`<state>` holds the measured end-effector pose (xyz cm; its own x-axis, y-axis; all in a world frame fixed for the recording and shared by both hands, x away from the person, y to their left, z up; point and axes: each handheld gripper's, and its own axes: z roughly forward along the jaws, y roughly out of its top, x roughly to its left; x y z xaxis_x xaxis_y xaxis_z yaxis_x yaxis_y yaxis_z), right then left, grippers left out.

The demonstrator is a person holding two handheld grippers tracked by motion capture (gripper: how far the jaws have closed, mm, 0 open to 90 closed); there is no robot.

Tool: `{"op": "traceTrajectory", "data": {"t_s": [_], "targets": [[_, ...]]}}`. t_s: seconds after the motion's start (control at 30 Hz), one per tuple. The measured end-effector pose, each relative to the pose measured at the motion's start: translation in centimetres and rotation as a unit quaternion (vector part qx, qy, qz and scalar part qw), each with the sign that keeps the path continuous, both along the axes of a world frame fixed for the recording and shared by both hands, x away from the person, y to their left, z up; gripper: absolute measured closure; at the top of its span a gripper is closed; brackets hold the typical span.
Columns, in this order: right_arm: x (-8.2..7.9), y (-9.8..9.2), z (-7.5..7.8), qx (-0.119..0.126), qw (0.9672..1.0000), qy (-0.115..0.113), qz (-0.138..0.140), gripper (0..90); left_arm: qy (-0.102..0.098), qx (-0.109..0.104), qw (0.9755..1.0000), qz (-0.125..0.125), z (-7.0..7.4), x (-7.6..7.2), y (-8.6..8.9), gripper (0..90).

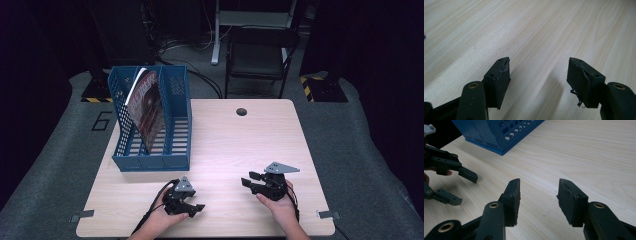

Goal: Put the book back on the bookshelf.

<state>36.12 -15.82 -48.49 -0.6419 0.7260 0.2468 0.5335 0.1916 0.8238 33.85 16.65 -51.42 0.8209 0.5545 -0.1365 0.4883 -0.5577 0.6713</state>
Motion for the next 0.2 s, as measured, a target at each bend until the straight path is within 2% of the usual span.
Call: {"op": "traceTrajectory", "data": {"t_s": [0.2], "targets": [[-0.19, -0.31, 0.02, 0.003, 1.0, 0.0, -0.007, 52.5, 0.001, 0.004, 1.0, -0.005, -0.08, 0.19, -0.22, 35.0]]}}
